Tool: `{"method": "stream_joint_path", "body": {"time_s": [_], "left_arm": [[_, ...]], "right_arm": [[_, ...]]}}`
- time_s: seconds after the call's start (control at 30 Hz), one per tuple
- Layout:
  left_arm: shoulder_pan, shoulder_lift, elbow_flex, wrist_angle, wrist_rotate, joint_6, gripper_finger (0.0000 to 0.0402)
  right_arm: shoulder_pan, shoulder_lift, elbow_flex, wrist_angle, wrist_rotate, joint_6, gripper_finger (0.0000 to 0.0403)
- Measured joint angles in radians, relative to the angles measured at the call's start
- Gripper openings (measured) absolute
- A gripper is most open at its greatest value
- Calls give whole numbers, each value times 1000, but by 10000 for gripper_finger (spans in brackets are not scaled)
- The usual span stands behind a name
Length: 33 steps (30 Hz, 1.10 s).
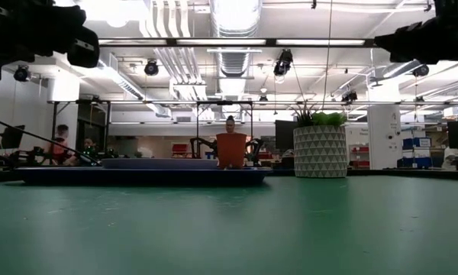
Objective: Pick and place plate/cup/fork/spoon on tray
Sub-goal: Return to Home Position
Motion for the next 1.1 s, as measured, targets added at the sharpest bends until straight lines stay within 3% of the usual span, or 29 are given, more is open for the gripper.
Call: {"method": "stream_joint_path", "body": {"time_s": [0.23,0.37,0.53,0.7,0.83,1.1], "left_arm": [[0,3,0,6,0,0,0],[0,6,-1,14,0,0,0],[-1,34,-94,186,1,31,0],[-1,74,-94,287,1,28,0],[-1,92,-95,371,0,26,0],[-1,105,-95,369,0,26,0]], "right_arm": [[0,0,-25,20,-87,-28,8],[0,0,-80,134,-152,-17,8],[0,5,-145,223,-170,38,8],[1,13,-145,239,-329,162,8],[0,15,-145,239,-332,228,9],[0,28,-145,237,-332,209,9]]}}
